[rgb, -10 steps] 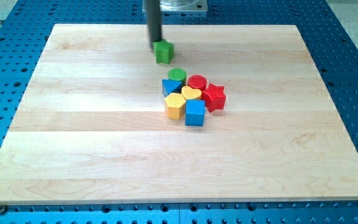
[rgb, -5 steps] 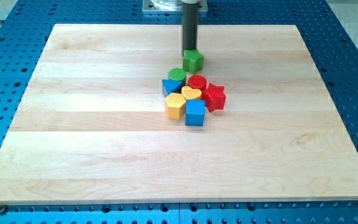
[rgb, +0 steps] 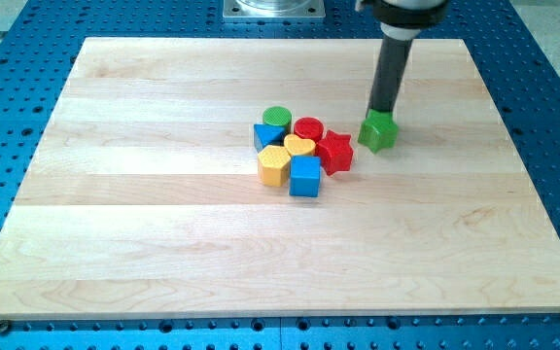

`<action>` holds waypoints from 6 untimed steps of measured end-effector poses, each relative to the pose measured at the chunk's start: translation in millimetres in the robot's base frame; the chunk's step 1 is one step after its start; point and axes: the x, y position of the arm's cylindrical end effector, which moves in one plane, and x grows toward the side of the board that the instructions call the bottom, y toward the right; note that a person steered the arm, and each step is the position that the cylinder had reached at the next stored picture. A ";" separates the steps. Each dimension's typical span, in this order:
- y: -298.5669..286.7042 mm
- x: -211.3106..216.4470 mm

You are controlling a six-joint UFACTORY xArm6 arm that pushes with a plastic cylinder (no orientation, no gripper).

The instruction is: Move the green star into the group of blocks

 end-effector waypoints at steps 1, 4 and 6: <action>1.2 34.8; -2.6 57.6; 28.2 129.4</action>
